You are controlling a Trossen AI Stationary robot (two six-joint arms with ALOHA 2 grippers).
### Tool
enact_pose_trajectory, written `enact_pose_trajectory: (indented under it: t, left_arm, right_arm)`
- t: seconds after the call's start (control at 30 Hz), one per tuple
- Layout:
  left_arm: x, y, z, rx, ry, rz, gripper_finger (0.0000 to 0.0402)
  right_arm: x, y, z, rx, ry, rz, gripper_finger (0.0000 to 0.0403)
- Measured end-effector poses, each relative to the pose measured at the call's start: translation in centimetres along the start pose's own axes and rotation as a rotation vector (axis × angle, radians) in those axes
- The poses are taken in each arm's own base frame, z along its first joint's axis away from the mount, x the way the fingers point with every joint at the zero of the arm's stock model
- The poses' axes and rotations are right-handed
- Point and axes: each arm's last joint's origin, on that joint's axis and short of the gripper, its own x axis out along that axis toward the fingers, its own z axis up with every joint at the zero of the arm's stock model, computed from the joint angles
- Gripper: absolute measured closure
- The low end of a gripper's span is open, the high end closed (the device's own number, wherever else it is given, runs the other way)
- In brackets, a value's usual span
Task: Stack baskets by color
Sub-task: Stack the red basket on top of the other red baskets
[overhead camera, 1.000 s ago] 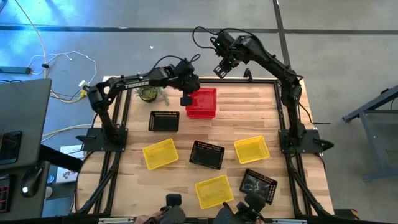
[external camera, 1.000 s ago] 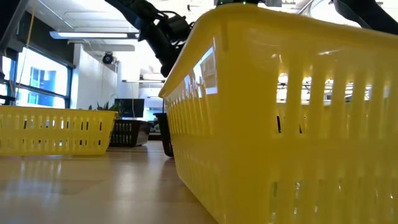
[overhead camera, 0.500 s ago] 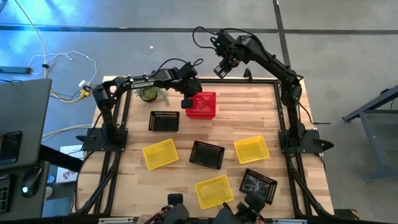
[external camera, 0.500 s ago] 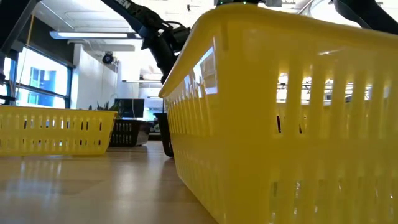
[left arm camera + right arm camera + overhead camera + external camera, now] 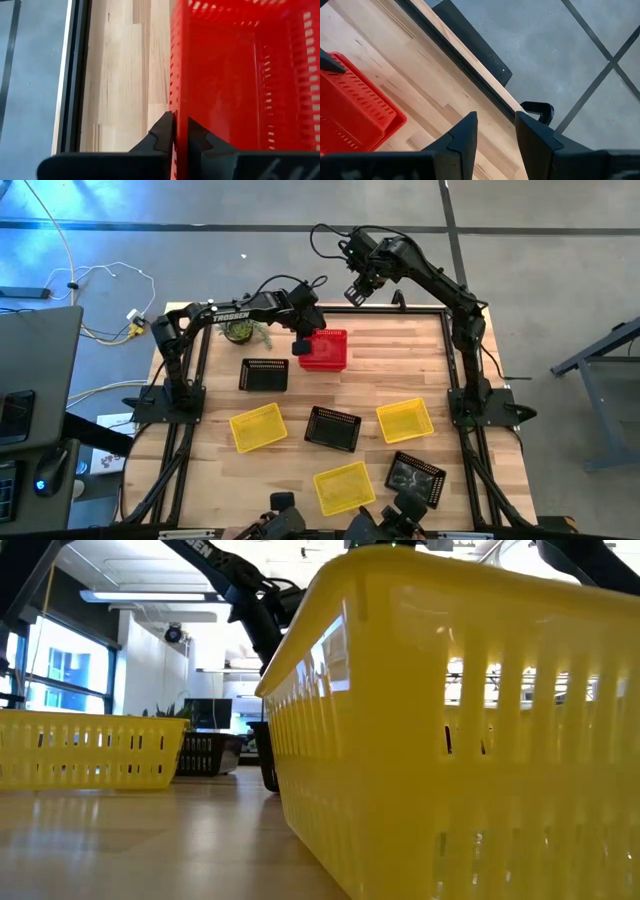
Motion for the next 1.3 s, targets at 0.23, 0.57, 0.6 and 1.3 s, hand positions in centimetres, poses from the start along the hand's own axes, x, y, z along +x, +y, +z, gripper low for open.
enact_pose_trajectory:
  t: [0.23, 0.57, 0.6, 1.3]
  left_arm:
    - [0.0, 0.0, 0.0, 0.0, -0.001, -0.002, 0.0361]
    - [-0.1, 0.1, 0.1, 0.013, 0.012, 0.017, 0.0301]
    - [-0.3, 0.1, 0.2, 0.009, 0.014, 0.015, 0.0298]
    - [-0.6, 0.2, 0.5, 0.02, 0.003, 0.007, 0.0366]
  right_arm:
    - [0.0, 0.0, 0.0, -0.001, 0.002, 0.002, 0.0284]
    - [0.0, 0.0, -0.1, -0.003, 0.011, 0.005, 0.0284]
    - [0.0, 0.1, -0.2, -0.006, 0.016, 0.012, 0.0284]
    - [-0.8, 2.6, -0.4, -0.068, 0.009, 0.047, 0.0284]
